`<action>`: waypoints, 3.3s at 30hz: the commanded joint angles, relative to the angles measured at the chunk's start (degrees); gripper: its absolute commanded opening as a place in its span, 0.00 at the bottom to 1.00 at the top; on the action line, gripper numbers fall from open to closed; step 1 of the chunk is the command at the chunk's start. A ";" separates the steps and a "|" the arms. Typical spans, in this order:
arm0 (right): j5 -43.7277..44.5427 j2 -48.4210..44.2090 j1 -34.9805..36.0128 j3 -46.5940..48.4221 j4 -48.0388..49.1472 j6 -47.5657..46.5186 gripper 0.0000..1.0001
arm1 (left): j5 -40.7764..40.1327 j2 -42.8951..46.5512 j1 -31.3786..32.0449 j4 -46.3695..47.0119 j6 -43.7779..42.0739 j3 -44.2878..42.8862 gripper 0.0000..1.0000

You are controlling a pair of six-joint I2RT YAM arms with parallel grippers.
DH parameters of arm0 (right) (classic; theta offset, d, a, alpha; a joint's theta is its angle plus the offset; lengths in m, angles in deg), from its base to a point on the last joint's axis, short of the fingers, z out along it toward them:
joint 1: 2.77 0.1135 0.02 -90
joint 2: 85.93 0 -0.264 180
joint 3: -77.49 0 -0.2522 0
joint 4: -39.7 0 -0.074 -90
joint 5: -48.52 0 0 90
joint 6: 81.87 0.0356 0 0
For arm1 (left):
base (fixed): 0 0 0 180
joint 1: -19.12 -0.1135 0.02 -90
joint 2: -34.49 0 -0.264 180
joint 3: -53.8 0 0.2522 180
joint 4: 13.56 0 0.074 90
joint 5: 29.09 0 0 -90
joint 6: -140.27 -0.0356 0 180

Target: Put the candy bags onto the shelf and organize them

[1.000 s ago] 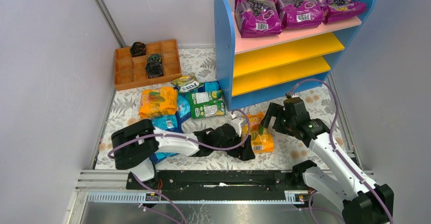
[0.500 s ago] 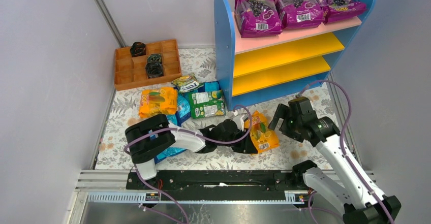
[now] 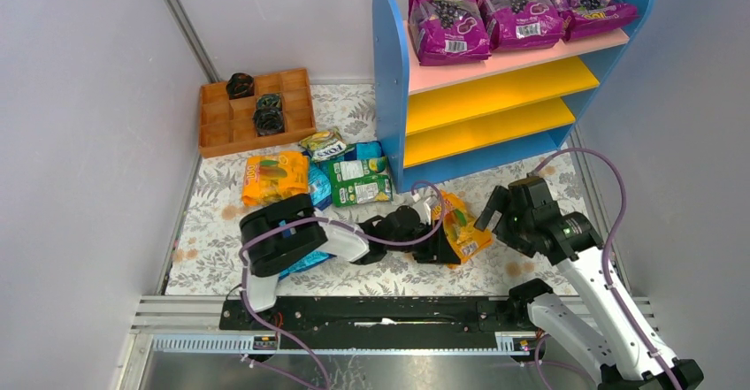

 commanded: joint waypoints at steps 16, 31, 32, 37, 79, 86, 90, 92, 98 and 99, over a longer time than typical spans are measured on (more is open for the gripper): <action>-6.46 -7.24 -0.27 -6.42 17.54 3.46 1.00 | 0.77 0.82 -7.36 25.00 16.79 1.81 0.00; -34.76 -0.26 -20.70 -18.91 36.65 6.04 1.00 | 0.55 -1.51 -8.06 32.29 21.65 2.01 0.00; -35.96 -0.06 -20.78 -19.69 38.80 6.48 1.00 | 0.73 -1.93 -8.11 32.51 21.81 1.76 0.00; -39.86 1.11 -20.79 -24.51 48.59 11.21 1.00 | 1.70 -3.86 -7.99 34.33 23.18 0.61 0.00; -52.45 23.95 -39.76 -37.08 100.97 23.78 0.33 | -17.47 50.19 -15.64 -41.91 -27.99 -9.02 0.94; -56.11 26.95 -46.48 -32.90 107.56 28.93 0.33 | -23.95 52.57 -17.16 -55.06 -41.53 -25.52 0.99; -54.84 29.43 -49.63 -30.45 107.64 29.64 0.34 | -30.34 55.05 -17.09 -55.70 -46.80 -27.52 0.99; -54.05 31.84 -50.87 -29.46 109.36 30.67 0.34 | -36.12 57.53 -17.13 -54.21 -49.70 -25.74 0.99; -52.03 42.56 -51.57 -24.27 117.53 32.49 0.34 | -49.44 68.03 -17.18 -46.44 -54.05 -15.06 0.99; -51.57 44.75 -51.61 -22.73 118.92 32.70 0.34 | -51.04 69.41 -17.18 -45.63 -54.79 -13.73 0.99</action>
